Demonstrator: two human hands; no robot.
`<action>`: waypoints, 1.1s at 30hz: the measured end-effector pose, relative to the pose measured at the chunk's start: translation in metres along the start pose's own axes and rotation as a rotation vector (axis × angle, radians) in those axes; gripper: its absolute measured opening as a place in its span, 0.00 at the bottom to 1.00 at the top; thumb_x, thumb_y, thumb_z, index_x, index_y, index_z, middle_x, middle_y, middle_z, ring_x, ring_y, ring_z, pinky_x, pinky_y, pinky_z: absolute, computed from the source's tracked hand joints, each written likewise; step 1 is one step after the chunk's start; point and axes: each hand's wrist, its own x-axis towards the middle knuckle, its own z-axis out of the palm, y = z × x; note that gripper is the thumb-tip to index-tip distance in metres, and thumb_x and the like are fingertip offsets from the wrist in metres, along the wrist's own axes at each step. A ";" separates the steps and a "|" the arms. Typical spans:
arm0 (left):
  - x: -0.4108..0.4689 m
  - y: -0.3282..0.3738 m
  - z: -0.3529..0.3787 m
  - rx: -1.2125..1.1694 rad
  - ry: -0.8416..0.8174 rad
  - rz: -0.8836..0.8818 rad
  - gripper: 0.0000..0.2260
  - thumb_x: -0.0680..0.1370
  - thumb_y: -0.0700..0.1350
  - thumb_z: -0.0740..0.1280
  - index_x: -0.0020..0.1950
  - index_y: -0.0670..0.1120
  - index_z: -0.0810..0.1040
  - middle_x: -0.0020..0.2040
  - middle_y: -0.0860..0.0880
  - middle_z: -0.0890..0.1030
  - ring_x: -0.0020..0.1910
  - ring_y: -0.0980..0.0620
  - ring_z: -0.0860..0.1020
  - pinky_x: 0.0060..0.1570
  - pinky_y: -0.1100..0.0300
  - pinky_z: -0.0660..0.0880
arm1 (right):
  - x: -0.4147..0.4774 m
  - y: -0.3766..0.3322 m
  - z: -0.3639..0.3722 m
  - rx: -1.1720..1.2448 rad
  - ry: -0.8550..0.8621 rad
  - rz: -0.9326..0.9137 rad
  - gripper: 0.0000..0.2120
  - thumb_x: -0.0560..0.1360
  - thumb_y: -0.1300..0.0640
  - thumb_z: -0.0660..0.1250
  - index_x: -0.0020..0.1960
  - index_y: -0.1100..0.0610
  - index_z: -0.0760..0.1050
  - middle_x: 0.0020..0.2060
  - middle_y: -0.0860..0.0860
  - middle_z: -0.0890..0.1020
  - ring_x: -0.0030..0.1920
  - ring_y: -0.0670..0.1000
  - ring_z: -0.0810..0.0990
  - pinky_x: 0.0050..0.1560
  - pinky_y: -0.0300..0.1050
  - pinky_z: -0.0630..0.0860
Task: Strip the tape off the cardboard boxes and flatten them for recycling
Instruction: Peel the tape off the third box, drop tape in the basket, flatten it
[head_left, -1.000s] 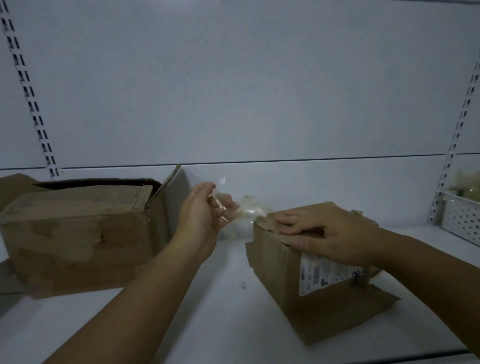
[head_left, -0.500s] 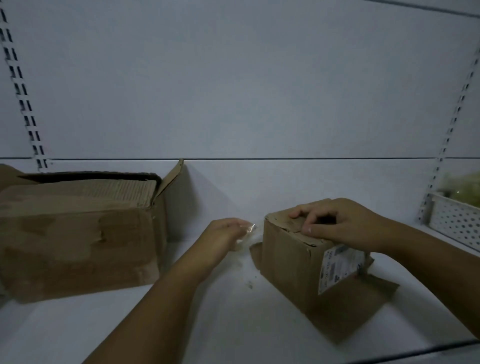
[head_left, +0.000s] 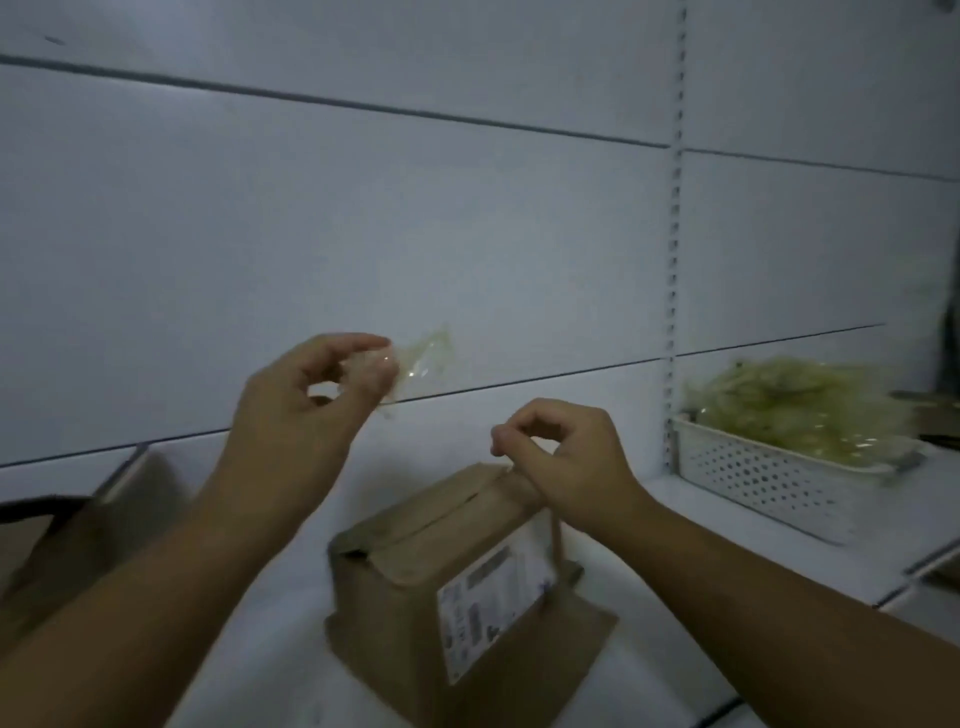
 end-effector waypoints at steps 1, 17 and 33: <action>0.008 0.010 0.010 0.059 -0.017 0.054 0.08 0.66 0.63 0.64 0.43 0.68 0.78 0.40 0.60 0.81 0.38 0.63 0.79 0.33 0.77 0.71 | 0.006 0.006 -0.020 0.002 0.044 0.005 0.07 0.71 0.55 0.69 0.35 0.53 0.80 0.31 0.44 0.83 0.36 0.40 0.81 0.42 0.33 0.76; 0.095 0.030 0.395 0.081 -0.406 0.307 0.05 0.76 0.43 0.67 0.46 0.52 0.73 0.46 0.53 0.78 0.46 0.53 0.77 0.49 0.57 0.75 | 0.005 0.144 -0.361 -0.375 0.314 0.200 0.10 0.73 0.57 0.68 0.33 0.53 0.79 0.29 0.47 0.83 0.31 0.51 0.80 0.35 0.51 0.80; 0.092 -0.010 0.484 0.294 -0.836 0.059 0.14 0.80 0.50 0.58 0.62 0.48 0.76 0.61 0.49 0.78 0.58 0.52 0.75 0.57 0.61 0.69 | 0.008 0.168 -0.375 -0.676 0.016 0.200 0.07 0.72 0.54 0.69 0.37 0.53 0.79 0.29 0.46 0.81 0.33 0.44 0.78 0.36 0.33 0.73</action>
